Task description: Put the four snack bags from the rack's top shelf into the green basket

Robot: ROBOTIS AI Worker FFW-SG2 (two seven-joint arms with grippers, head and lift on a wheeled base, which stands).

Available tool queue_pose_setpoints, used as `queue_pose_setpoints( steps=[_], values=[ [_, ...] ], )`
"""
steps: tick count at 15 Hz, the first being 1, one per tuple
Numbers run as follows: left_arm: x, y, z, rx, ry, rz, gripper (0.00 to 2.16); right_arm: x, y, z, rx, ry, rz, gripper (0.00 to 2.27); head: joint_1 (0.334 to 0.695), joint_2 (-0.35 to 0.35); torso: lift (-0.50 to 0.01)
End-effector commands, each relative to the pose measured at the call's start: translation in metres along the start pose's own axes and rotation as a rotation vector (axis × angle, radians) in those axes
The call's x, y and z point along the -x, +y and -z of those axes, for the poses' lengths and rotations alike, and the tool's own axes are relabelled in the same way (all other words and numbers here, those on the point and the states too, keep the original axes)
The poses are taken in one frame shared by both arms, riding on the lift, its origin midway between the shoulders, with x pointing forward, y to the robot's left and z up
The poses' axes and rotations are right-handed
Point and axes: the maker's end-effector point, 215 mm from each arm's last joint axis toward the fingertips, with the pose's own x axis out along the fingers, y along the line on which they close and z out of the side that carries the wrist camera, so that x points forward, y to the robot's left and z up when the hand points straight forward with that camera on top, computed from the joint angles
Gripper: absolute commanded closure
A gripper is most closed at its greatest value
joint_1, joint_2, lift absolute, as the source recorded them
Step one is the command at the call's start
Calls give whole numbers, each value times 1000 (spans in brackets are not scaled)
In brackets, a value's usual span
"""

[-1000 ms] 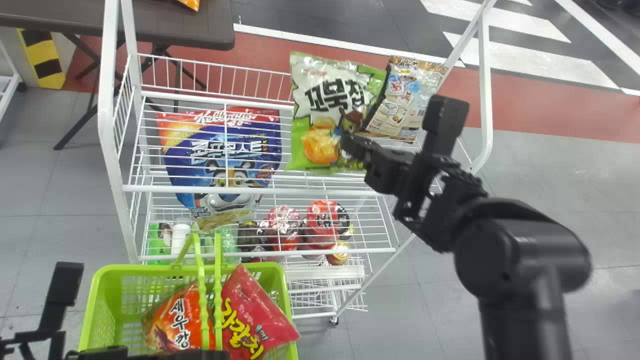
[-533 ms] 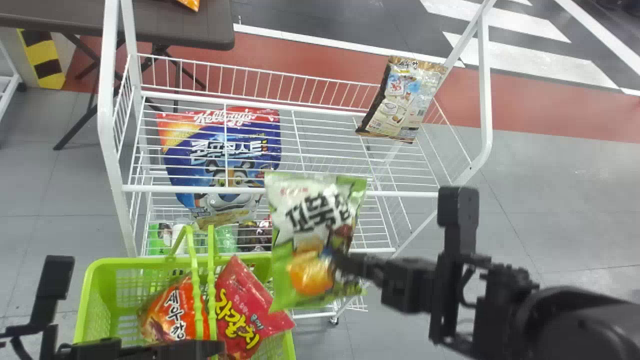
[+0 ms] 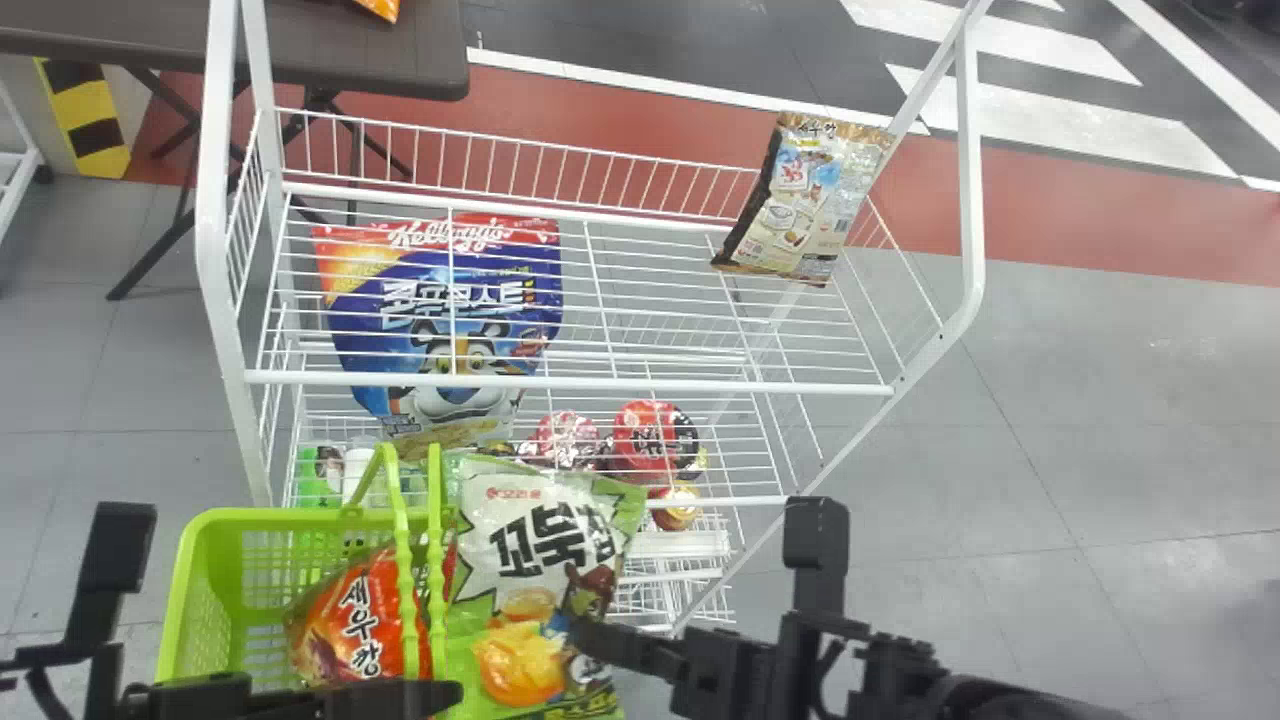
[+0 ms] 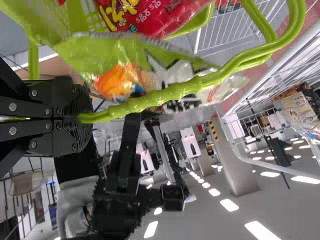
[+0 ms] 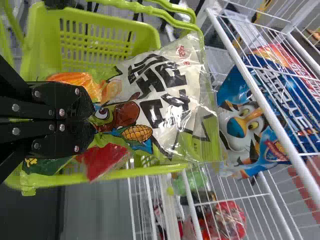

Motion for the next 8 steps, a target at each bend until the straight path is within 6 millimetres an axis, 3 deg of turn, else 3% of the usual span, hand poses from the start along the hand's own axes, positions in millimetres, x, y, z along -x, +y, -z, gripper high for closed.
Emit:
queue_pose_setpoints(
  steps=[1,3,6,7,8],
  values=[
    [-2,-2,3,2,6,3,2125,-22,11,13,-65,35,-59,2098,695,-334,0],
    [-2,-2,3,2,6,3,2125,-27,30,45,-107,167,-127,2098,695,-292,0],
    [-1,-1,3,1,4,0,2121,-17,56,90,-113,333,-187,2098,695,-225,0],
    [-1,-1,3,3,4,1,2121,-19,60,91,-110,333,-197,2098,695,-211,0],
    [-2,-2,3,1,5,7,2121,-27,60,79,-92,296,-187,2098,695,-199,0]
  ],
)
